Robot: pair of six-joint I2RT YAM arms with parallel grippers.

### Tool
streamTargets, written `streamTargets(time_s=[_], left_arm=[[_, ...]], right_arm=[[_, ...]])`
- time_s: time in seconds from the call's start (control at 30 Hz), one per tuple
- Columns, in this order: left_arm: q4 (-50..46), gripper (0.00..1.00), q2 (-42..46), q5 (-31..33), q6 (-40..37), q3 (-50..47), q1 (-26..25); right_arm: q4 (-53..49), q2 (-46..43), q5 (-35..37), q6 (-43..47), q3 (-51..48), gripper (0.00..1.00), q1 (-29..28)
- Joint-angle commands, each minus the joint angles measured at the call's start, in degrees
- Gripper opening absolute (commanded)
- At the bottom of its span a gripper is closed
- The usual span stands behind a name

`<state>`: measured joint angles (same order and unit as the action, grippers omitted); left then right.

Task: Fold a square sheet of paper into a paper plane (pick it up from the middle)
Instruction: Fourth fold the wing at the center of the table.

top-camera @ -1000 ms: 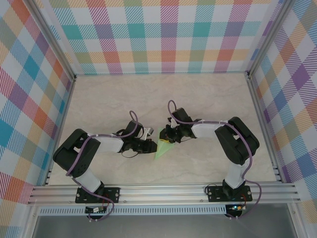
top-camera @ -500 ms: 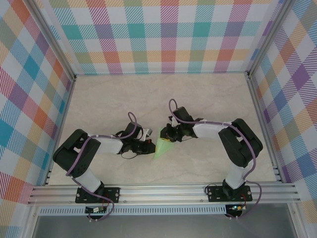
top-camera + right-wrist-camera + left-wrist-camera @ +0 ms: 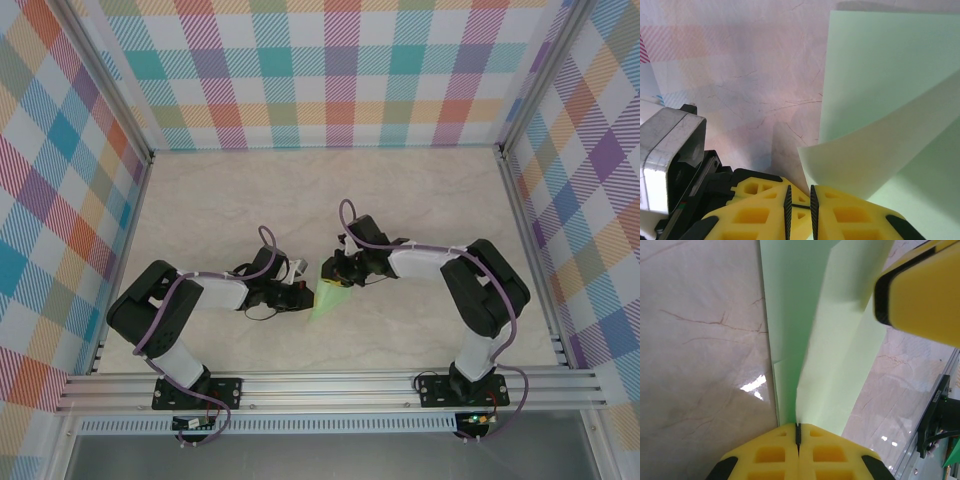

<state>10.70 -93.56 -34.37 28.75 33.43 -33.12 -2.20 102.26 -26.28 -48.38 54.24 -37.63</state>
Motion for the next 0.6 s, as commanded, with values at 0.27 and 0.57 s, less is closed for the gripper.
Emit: streamTargets(time_s=[0.27,0.57], left_arm=[[-3.14,0.0,-2.24,0.26,-2.53,0.94,0.78],[-3.99,0.0,-2.92,0.26,-3.28,1.02,0.79]], right_arm=[[-3.53,3.67,2.99,0.46,3.15,0.2,-0.69],[-5.15,6.5,5.2,-0.12,2.81,0.2,-0.61]])
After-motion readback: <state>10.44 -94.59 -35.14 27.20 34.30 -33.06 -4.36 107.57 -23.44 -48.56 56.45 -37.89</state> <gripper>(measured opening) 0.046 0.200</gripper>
